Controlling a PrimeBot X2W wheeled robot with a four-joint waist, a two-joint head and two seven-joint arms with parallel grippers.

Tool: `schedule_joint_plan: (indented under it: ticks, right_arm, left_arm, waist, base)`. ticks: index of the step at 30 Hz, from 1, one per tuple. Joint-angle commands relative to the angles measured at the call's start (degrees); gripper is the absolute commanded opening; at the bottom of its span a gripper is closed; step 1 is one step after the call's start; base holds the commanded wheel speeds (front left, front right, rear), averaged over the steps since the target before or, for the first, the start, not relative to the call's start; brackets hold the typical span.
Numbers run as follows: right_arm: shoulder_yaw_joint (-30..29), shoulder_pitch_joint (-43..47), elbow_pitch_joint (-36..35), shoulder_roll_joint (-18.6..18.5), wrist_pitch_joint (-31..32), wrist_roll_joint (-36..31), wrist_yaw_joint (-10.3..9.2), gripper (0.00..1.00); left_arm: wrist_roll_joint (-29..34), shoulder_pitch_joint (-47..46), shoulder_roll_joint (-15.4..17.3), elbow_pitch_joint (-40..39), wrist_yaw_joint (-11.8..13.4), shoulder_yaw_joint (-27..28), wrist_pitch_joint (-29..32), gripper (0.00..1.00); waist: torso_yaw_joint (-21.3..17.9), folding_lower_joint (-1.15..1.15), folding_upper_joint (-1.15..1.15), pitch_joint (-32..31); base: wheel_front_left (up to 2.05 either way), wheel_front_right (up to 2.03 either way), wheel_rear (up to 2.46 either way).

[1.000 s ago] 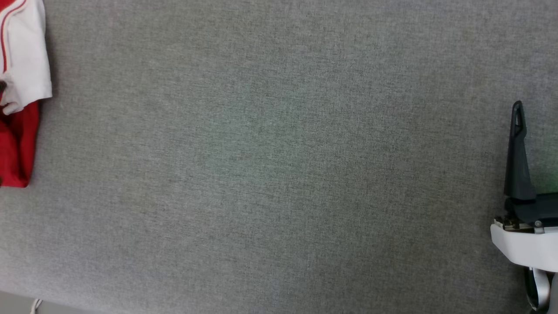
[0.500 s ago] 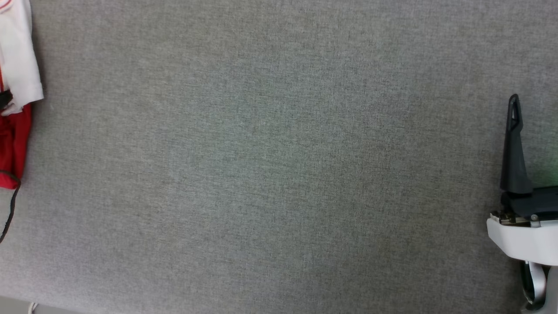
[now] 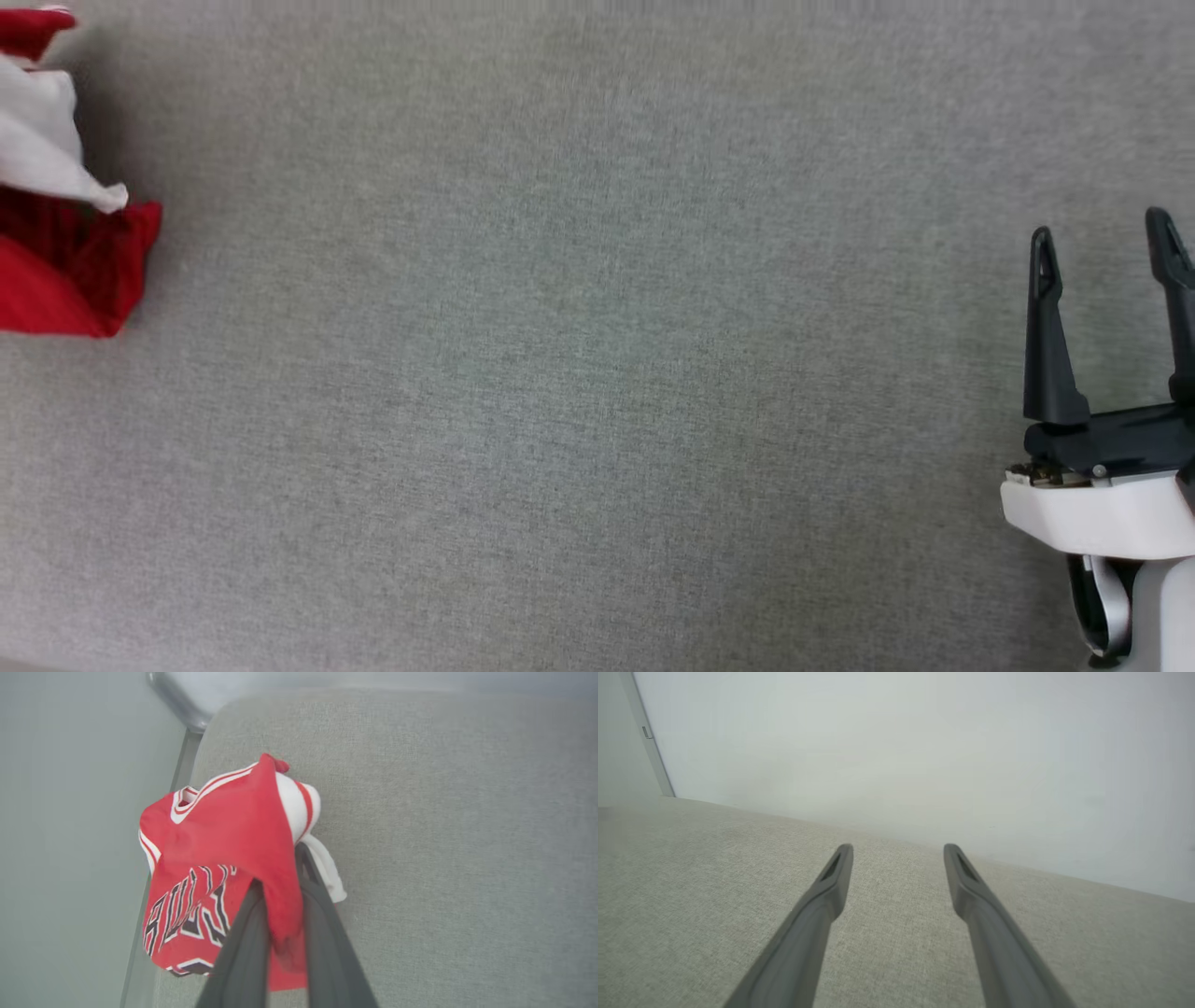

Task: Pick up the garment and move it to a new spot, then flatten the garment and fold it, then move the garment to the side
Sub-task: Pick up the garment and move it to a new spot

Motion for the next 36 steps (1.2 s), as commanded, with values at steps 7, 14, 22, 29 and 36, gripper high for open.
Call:
schedule_joint_plan:
  ticks: [7, 14, 22, 29, 36]
  right_arm:
    - [0.57, 1.33, 2.37, -0.02, -0.12, 3.37, -0.03, 1.0]
    - [1.08, 2.1, 3.83, -0.01, -0.12, 5.51, -0.04, 1.0]
    - [1.76, 3.37, 5.6, 0.01, -0.12, 7.98, -0.03, 1.0]
    - [1.6, 4.68, 6.57, 0.01, -0.12, 9.01, -0.04, 1.0]
    - [1.45, 5.0, 6.71, 0.01, -0.12, 9.32, -0.03, 1.0]
  left_arm:
    - [1.72, -4.88, 3.58, -12.03, -0.01, -4.34, 2.63, 0.0]
    - [2.84, -11.88, 1.29, -19.22, -0.01, -8.12, 6.73, 0.0]
    - [4.32, -21.97, -6.13, -23.74, -0.01, -14.02, 10.77, 0.0]
    - [3.13, -27.45, -11.91, -25.72, -0.01, -19.28, 11.04, 0.0]
    - [1.67, -28.15, -16.07, -26.48, -0.01, -23.86, 10.06, 0.0]
  waist:
    - [-2.9, 0.0, 0.0, -7.74]
    - [-5.53, 0.0, 0.0, -11.42]
    - [-11.33, 0.0, 0.0, -15.6]
    - [-16.8, 0.0, 0.0, -18.59]
    - [-19.78, 0.0, 0.0, -18.71]
  base:
    - [0.0, 0.0, 0.0]
    - [0.0, 0.0, 0.0]
    - [0.0, 0.0, 0.0]
    - [0.0, 0.0, 0.0]
    - [0.0, 0.0, 0.0]
